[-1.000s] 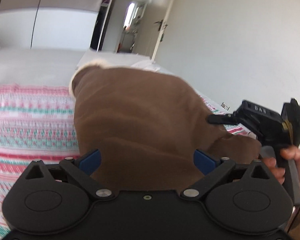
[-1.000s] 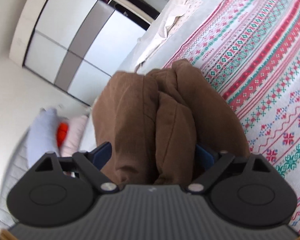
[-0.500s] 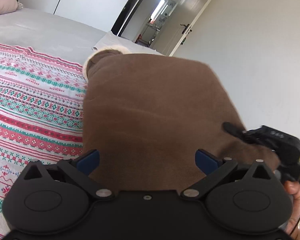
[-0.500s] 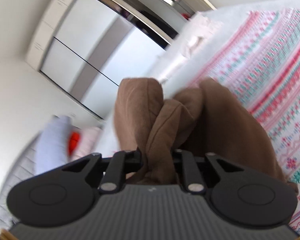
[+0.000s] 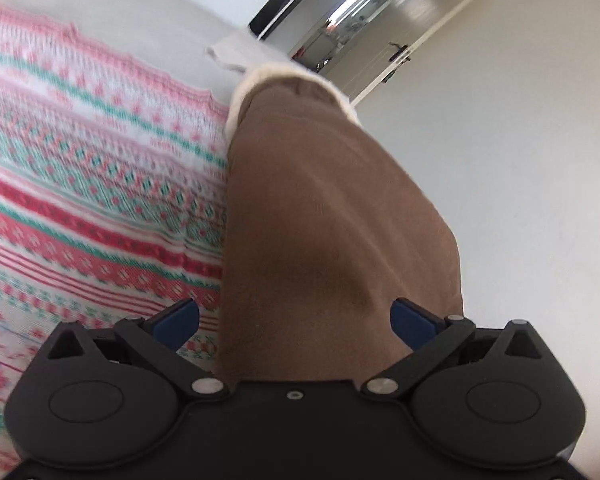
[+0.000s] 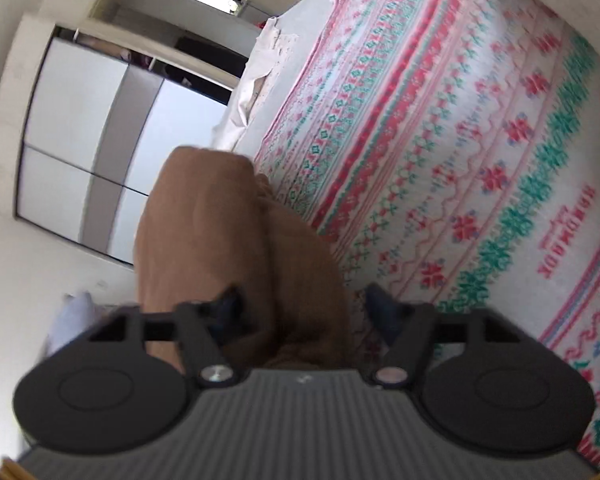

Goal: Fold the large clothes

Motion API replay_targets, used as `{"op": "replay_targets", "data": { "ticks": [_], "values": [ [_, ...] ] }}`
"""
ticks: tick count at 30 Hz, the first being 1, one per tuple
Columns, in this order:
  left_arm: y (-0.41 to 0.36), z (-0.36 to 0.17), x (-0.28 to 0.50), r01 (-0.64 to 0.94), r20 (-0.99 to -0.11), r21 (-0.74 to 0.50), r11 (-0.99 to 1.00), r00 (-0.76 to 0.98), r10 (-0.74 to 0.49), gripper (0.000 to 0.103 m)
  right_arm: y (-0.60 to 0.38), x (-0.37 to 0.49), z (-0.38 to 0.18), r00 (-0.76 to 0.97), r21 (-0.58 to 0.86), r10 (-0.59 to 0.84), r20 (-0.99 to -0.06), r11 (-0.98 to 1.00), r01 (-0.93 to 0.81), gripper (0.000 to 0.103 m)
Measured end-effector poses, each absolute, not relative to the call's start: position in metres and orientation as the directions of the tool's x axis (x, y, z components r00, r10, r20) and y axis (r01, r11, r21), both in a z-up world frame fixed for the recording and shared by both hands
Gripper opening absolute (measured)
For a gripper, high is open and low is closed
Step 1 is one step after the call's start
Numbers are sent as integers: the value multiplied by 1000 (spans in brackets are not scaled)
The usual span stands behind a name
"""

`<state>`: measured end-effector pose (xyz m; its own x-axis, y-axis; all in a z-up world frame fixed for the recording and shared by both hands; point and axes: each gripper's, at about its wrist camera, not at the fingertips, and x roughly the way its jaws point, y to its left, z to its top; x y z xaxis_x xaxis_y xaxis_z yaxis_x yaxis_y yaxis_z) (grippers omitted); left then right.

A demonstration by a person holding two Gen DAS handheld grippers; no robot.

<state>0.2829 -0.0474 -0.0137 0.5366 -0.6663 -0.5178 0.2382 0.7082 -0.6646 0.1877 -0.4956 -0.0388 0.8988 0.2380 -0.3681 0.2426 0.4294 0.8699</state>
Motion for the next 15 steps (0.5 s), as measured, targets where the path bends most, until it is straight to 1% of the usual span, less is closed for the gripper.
{"op": "replay_targets", "data": {
  "ticks": [1, 2, 3, 4, 6, 8, 10, 11, 12, 13, 14, 15],
  "values": [
    [-49, -18, 287, 230, -515, -684, 692, 520, -681, 103, -498, 186, -36, 903, 876, 247, -352, 427, 225, 72],
    [-51, -22, 292, 220, -514, -700, 679, 506, -693, 103, -500, 185, -32, 906, 874, 246, -343, 437, 212, 82],
    [-53, -27, 297, 208, -517, -714, 669, 488, -703, 103, -502, 183, -28, 911, 869, 241, -335, 452, 200, 93],
    [-55, -33, 303, 191, -524, -726, 660, 468, -712, 103, -504, 182, -25, 915, 869, 241, -322, 460, 185, 97],
    [-57, -49, 310, 157, -513, -771, 618, 423, -747, 103, -508, 185, -27, 914, 887, 279, -294, 436, 152, 100],
    [-55, -65, 314, 113, -469, -829, 547, 391, -792, 103, -512, 194, -40, 896, 913, 346, -277, 385, 134, 101],
    [-50, -72, 314, 104, -426, -862, 496, 384, -819, 102, -503, 197, -46, 873, 897, 373, -315, 416, 146, 100],
    [-50, -72, 313, 118, -414, -865, 488, 381, -826, 101, -497, 200, -43, 864, 878, 379, -332, 460, 136, 99],
    [-49, -69, 309, 133, -416, -858, 496, 388, -823, 94, -491, 205, -41, 850, 867, 400, -342, 484, 120, 80],
    [-48, -65, 305, 145, -422, -848, 511, 401, -814, 84, -484, 210, -42, 834, 878, 443, -328, 469, 96, 66],
    [-46, -61, 299, 153, -426, -839, 522, 413, -805, 78, -476, 215, -46, 819, 900, 490, -300, 429, 73, 63],
    [-44, -55, 294, 152, -427, -836, 527, 422, -799, 71, -467, 216, -45, 820, 887, 482, -309, 457, 66, 59]
  ]
}}
